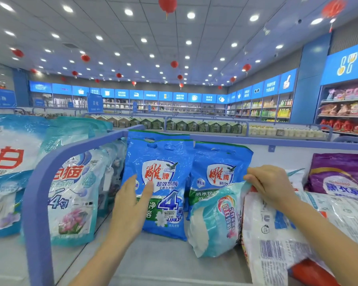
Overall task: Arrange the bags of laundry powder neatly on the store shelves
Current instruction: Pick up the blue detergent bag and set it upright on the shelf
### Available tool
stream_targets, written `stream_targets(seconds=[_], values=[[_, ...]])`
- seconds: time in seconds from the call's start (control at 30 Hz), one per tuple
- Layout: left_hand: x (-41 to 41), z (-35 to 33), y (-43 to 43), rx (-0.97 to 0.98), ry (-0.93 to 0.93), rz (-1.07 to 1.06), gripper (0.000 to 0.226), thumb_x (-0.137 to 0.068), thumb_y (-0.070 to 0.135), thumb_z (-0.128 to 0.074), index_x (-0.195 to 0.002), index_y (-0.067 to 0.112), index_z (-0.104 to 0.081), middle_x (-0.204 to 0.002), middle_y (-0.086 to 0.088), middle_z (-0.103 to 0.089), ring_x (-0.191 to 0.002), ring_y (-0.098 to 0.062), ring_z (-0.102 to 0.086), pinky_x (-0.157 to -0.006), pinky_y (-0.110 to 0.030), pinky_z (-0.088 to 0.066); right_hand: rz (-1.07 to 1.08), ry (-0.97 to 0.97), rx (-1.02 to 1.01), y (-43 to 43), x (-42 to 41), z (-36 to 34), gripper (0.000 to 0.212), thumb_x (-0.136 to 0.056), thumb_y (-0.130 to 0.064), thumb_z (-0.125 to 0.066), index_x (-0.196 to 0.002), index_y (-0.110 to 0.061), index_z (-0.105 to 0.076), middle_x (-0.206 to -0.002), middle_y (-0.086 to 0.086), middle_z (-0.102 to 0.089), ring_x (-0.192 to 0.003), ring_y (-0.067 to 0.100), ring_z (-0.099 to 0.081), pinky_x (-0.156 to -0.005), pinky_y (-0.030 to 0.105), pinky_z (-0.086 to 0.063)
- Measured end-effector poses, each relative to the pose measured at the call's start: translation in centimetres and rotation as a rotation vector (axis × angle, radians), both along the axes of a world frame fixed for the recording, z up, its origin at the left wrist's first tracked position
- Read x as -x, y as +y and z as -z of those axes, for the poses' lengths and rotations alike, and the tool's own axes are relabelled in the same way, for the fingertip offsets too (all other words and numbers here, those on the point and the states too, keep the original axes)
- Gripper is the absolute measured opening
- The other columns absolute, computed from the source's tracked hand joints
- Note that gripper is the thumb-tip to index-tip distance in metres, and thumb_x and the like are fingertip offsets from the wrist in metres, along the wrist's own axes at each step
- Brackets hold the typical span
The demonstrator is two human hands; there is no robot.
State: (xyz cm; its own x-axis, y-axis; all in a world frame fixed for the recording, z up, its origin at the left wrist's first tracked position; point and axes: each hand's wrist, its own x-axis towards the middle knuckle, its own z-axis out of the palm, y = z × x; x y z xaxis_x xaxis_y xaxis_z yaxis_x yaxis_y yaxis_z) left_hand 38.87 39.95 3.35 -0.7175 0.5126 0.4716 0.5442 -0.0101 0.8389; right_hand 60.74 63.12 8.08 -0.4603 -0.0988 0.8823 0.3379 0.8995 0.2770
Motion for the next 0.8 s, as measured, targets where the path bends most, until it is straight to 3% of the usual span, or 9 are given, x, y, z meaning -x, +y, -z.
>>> stream_targets(seconds=[0.07,0.17,0.3,0.37,0.43,0.53,0.7,0.8], values=[[-4.1,-2.6,0.2,-0.024,0.006,0.212,0.069,-0.078,0.067,-0.047,-0.129,0.021,-0.051,-0.130,0.011,-0.052,-0.116,-0.004,-0.049,-0.102,-0.026,-0.036,0.023,-0.007,0.005,-0.4,0.0,-0.2,0.066,-0.099,-0.047,-0.019,-0.049,-0.012,-0.043,-0.038,-0.002,-0.042,-0.034,0.014,-0.038,-0.047,0.021,-0.005],[-10.0,-6.5,2.7,0.239,0.307,0.412,0.063,-0.070,0.068,-0.051,-0.112,0.023,-0.062,-0.114,0.010,-0.063,-0.103,-0.006,-0.057,-0.093,-0.031,-0.045,0.048,0.014,0.007,-0.9,0.2,-0.4,0.063,-0.099,-0.046,-0.021,-0.049,-0.013,-0.042,-0.038,-0.002,-0.040,-0.038,0.012,-0.026,-0.047,0.018,-0.013],[-13.9,-9.1,7.9,0.615,0.715,0.339,0.041,-0.078,0.055,-0.059,-0.080,0.016,-0.047,-0.090,0.000,-0.054,-0.086,-0.022,-0.050,-0.073,-0.031,-0.043,0.093,0.028,0.114,-0.6,-0.8,-0.1,0.043,-0.088,-0.037,-0.039,-0.055,-0.011,-0.047,-0.042,0.000,-0.047,-0.045,0.011,-0.026,-0.050,0.019,-0.025],[-14.4,-9.6,10.2,0.685,0.809,0.251,0.042,-0.082,0.053,-0.055,-0.072,0.017,-0.036,-0.081,-0.001,-0.046,-0.083,-0.025,-0.049,-0.076,-0.033,-0.044,0.153,0.066,0.293,-0.3,-2.6,-0.2,0.037,-0.087,-0.039,-0.040,-0.067,-0.011,-0.053,-0.054,0.001,-0.056,-0.049,0.016,-0.038,-0.050,0.024,-0.029],[-14.2,-9.7,12.1,0.693,0.841,0.187,0.042,-0.084,0.050,-0.055,-0.070,0.015,-0.037,-0.074,-0.005,-0.046,-0.088,-0.029,-0.055,-0.081,-0.037,-0.048,0.216,0.144,0.438,-0.1,-4.8,0.0,0.026,-0.091,-0.035,-0.048,-0.080,-0.013,-0.056,-0.070,0.001,-0.062,-0.061,0.018,-0.049,-0.053,0.028,-0.032],[-14.5,-9.2,13.9,0.660,0.808,0.202,0.038,-0.090,0.038,-0.051,-0.065,0.011,-0.042,-0.076,-0.013,-0.054,-0.089,-0.033,-0.058,-0.069,-0.033,-0.042,0.312,0.164,0.547,-0.5,-7.7,1.1,0.012,-0.090,-0.025,-0.056,-0.097,-0.015,-0.057,-0.089,0.003,-0.065,-0.077,0.022,-0.056,-0.058,0.031,-0.036],[-14.0,-8.2,14.9,0.550,0.743,0.177,0.033,-0.094,0.026,-0.046,-0.072,0.002,-0.051,-0.099,-0.024,-0.063,-0.096,-0.039,-0.059,-0.074,-0.039,-0.047,0.458,-0.007,0.593,-1.1,-9.3,4.1,0.043,-0.085,-0.041,-0.059,-0.118,-0.013,-0.054,-0.111,0.009,-0.064,-0.102,0.032,-0.057,-0.080,0.038,-0.042],[-12.2,-8.3,14.3,0.442,0.639,0.174,0.045,-0.094,0.029,-0.048,-0.055,0.010,-0.033,-0.079,-0.025,-0.058,-0.088,-0.041,-0.059,-0.069,-0.038,-0.045,0.459,-0.048,0.700,-1.3,-9.1,5.4,0.048,-0.086,-0.042,-0.059,-0.125,-0.017,-0.049,-0.117,0.008,-0.063,-0.109,0.030,-0.056,-0.084,0.036,-0.041]])
